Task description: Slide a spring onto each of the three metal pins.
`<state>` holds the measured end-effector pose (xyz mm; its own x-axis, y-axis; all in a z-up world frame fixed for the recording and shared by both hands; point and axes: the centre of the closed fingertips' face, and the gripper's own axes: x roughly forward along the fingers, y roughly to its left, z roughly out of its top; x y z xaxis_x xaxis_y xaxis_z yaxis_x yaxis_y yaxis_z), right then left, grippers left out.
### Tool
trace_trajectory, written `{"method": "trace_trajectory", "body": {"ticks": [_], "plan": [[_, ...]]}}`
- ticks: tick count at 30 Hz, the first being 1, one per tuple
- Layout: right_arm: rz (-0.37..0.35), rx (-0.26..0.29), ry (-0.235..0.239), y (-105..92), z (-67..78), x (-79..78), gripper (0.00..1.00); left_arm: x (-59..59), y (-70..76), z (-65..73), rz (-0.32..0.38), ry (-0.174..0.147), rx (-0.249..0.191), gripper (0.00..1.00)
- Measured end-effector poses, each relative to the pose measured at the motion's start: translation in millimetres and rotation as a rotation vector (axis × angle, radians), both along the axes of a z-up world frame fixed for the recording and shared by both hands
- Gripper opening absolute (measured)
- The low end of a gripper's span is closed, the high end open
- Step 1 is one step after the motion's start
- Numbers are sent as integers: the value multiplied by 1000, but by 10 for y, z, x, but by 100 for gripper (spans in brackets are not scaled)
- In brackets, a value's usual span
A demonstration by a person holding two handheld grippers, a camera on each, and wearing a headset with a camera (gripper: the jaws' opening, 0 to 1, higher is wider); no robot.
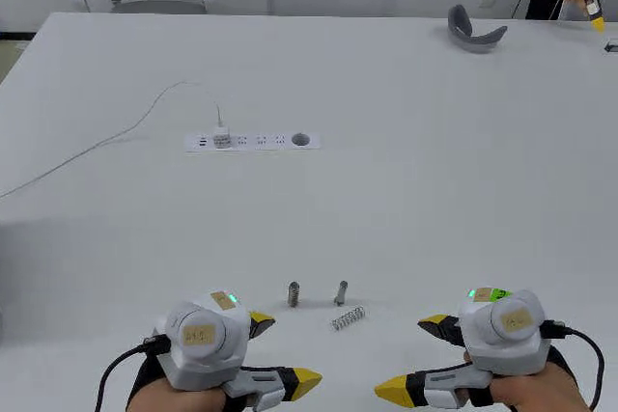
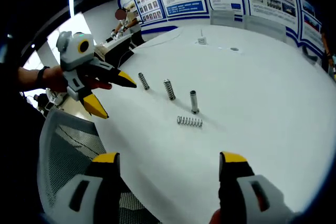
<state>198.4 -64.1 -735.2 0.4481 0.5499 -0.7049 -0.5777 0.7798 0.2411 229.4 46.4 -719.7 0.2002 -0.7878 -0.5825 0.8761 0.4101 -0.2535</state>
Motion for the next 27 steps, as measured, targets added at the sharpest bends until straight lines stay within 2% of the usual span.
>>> {"method": "trace_trajectory", "body": {"ticks": [4,12,19,22,27], "plan": [[-2,-1,1,-15,2,-15,79,55,-73,-33,20,17,-4,59],[-17,8,9,-48,-8,-61,79,133,-259,-163,3,7,30,55],[-26,13,17,-64,-18,-107,79,201,-434,-242,1,2,37,48],[-32,17,20,-69,-23,-119,79,214,-519,-325,-19,-8,58,45],[-35,22,24,-69,-19,-136,79,258,-625,-423,-25,-11,70,40]]}}
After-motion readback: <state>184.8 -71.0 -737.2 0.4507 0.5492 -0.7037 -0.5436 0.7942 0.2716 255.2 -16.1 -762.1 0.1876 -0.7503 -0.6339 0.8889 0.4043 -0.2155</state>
